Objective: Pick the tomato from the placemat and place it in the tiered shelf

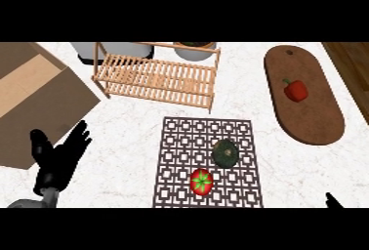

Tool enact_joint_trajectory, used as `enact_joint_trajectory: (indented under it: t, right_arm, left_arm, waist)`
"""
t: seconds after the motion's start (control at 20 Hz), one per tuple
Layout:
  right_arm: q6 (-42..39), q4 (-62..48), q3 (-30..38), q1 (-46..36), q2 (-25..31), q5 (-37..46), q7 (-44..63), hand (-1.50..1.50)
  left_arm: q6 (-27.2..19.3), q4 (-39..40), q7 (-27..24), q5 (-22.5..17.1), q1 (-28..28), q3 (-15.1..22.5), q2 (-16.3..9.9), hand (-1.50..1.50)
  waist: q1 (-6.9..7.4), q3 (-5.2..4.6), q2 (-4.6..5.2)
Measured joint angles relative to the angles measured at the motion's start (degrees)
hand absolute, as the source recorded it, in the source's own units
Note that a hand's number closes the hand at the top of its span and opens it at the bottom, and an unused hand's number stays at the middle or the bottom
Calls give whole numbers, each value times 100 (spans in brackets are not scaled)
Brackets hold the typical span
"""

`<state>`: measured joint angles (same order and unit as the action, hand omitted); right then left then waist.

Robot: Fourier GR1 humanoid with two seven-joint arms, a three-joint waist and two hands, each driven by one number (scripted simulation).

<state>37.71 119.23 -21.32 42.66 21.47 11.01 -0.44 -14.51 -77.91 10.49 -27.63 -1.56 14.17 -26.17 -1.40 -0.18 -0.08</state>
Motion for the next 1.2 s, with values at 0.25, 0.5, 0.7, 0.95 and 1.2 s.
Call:
enact_joint_trajectory:
  t: [0.25, 0.5, 0.7, 0.95, 1.2]
  right_arm:
    - [-127, 1022, -786, 340, 259, 1206, 1279, -150]
    - [-445, 1365, -1264, 208, 85, 2281, 2838, -150]
    - [-736, 1270, -1415, -250, -387, 3069, 4015, -150]
    - [-1440, 996, -1523, -1071, -1151, 4319, 5360, -150]
    - [-2173, 501, -1781, -2056, -1822, 5105, 6330, -150]
  left_arm:
    - [86, 139, 6, 94, -173, 16, 74, 0]
    - [141, 215, -9, 153, -249, 20, 136, 0]
    - [137, 236, 25, 229, -324, 62, 188, 0]
    - [224, 231, 33, 228, -330, 35, 180, 0]
    - [184, 163, 131, 245, -316, 2, 206, 0]
  waist:
    - [111, -6, 32]
    - [216, -18, 63]
    - [270, -20, 78]
    - [339, -21, 82]
    - [322, -9, 63]
